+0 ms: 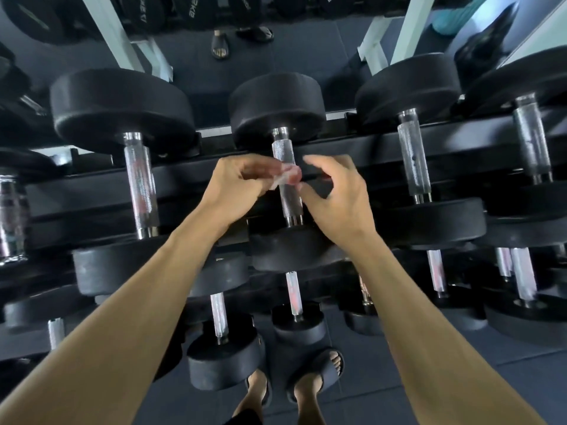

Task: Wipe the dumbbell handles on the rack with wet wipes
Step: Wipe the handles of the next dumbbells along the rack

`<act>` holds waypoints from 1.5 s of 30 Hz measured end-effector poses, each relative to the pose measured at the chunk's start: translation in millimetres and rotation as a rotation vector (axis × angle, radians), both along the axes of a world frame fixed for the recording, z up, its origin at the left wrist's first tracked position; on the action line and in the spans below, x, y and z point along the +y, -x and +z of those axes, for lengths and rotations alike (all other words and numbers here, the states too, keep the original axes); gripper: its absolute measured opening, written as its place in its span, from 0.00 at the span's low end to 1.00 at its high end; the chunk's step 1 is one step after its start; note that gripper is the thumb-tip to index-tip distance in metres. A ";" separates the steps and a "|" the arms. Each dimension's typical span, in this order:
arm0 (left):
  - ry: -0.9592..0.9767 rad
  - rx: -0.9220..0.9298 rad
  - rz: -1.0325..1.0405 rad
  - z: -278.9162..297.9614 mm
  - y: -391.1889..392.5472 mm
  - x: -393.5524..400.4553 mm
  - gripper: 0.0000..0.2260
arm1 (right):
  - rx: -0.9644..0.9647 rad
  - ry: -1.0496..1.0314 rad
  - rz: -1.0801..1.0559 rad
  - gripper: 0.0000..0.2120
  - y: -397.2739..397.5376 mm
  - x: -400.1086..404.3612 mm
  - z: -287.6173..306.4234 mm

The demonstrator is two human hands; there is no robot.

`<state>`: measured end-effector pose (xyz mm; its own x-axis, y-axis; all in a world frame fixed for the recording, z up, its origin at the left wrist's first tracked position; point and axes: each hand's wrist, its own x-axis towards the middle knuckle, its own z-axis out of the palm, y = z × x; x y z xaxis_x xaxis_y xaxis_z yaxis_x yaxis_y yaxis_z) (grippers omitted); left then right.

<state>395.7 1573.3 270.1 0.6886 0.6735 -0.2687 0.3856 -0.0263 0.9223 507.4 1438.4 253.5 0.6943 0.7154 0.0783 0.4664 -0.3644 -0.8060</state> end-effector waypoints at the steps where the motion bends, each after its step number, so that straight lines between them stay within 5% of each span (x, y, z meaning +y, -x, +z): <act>1: 0.007 -0.007 -0.004 -2.6 3.9 2.2 0.17 | -0.058 -0.006 0.039 0.15 -2.3 10.3 1.6; 5: 0.075 -0.018 0.122 -11.6 15.2 -1.4 0.16 | -0.165 0.044 0.171 0.04 -4.2 34.5 -0.5; 12: 0.052 0.009 0.345 -27.7 31.5 -30.7 0.09 | -0.293 0.045 0.206 0.00 -14.9 41.3 -7.7; 17: 0.015 0.009 0.386 -43.0 33.6 -65.4 0.09 | -0.260 -0.085 0.132 0.06 -34.0 60.8 -3.3; 23: 0.024 -0.107 0.645 -52.5 25.6 -96.3 0.11 | -0.282 -0.018 0.402 0.08 -43.3 32.0 -7.2; 29: -0.017 -0.107 0.708 -55.9 23.4 -96.9 0.14 | -0.461 -0.087 0.401 0.10 -62.9 59.3 -6.3; 32: -0.025 -0.112 0.727 -57.1 21.5 -96.8 0.13 | -0.495 -0.058 0.596 0.08 -57.6 39.5 -9.3; 36: -0.013 -0.126 0.730 -59.6 22.1 -96.9 0.14 | -0.267 0.052 0.900 0.05 -56.1 21.5 -0.4; 41: 0.002 -0.133 0.722 -58.9 22.1 -95.6 0.16 | -0.205 0.026 0.681 0.13 -63.2 39.5 -1.1; 45: 0.012 -0.142 0.729 -59.4 21.6 -95.9 0.17 | 0.045 0.251 0.855 0.13 -62.9 17.9 -9.4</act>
